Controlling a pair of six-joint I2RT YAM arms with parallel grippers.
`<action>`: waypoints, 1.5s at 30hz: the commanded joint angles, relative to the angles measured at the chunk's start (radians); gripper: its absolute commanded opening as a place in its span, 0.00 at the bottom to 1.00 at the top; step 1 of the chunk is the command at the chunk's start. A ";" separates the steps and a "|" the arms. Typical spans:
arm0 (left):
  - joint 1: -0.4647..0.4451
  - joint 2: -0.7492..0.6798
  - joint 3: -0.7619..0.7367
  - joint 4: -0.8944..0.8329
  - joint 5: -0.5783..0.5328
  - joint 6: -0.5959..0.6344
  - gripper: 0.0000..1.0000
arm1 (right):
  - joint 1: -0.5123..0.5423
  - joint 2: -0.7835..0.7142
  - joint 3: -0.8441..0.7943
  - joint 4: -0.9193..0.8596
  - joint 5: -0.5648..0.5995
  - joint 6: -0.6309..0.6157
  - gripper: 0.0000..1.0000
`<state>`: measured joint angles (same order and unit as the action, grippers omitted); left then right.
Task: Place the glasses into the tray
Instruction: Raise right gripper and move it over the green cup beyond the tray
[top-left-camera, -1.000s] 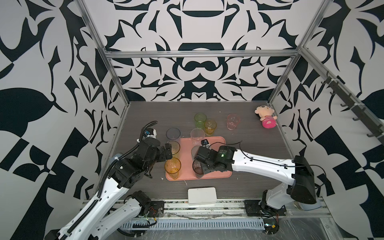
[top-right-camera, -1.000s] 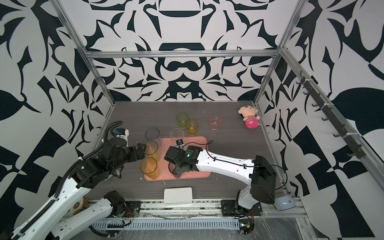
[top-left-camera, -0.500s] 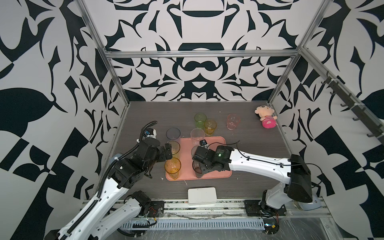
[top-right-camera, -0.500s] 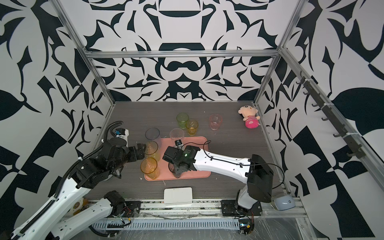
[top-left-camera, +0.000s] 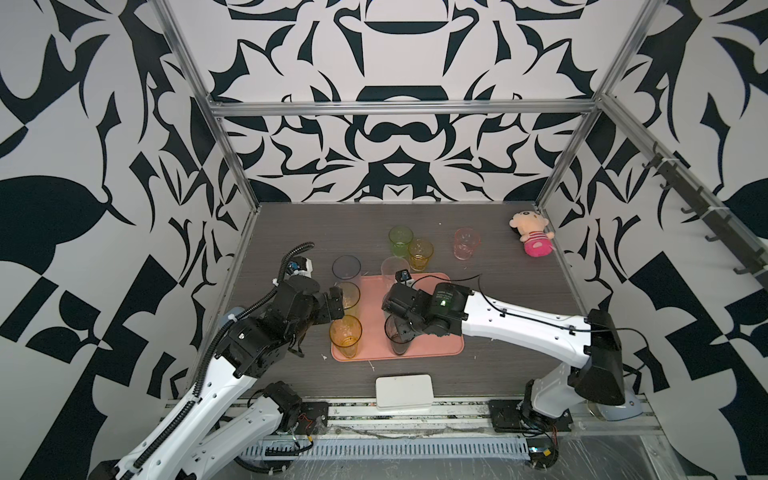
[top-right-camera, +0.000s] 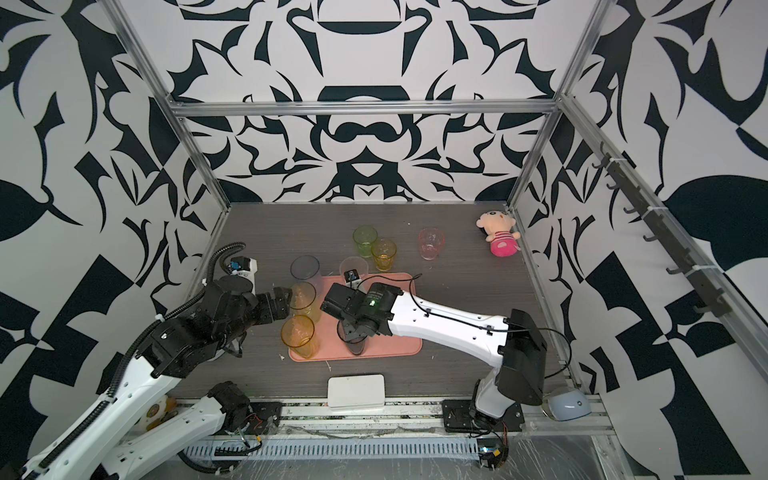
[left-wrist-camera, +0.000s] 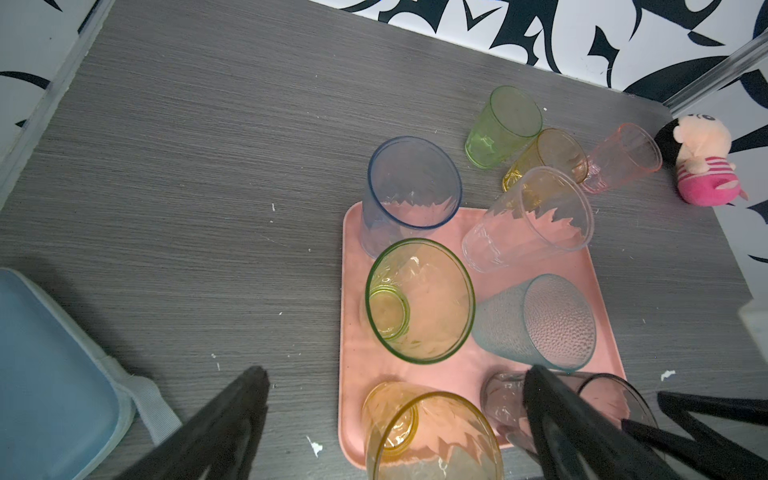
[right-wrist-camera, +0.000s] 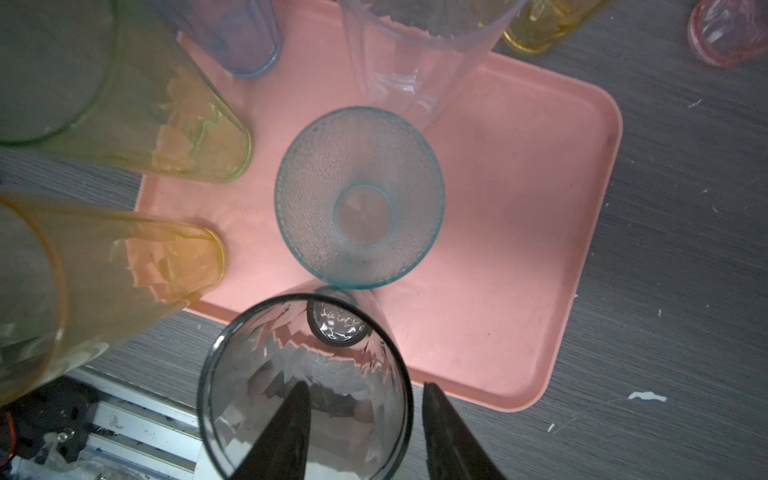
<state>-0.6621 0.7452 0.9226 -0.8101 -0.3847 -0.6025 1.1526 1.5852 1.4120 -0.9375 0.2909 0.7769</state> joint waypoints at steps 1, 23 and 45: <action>0.002 -0.014 -0.001 -0.031 -0.006 -0.006 0.99 | -0.003 -0.019 0.064 -0.043 0.037 -0.036 0.48; 0.002 -0.026 0.027 -0.059 -0.032 -0.002 0.99 | -0.176 -0.166 0.203 -0.083 0.094 -0.205 0.48; 0.002 0.016 0.028 -0.046 -0.092 0.000 0.99 | -0.478 -0.142 0.276 0.125 0.008 -0.429 0.49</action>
<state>-0.6621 0.7574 0.9257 -0.8494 -0.4484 -0.6018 0.6903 1.4303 1.6348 -0.8825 0.3164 0.3893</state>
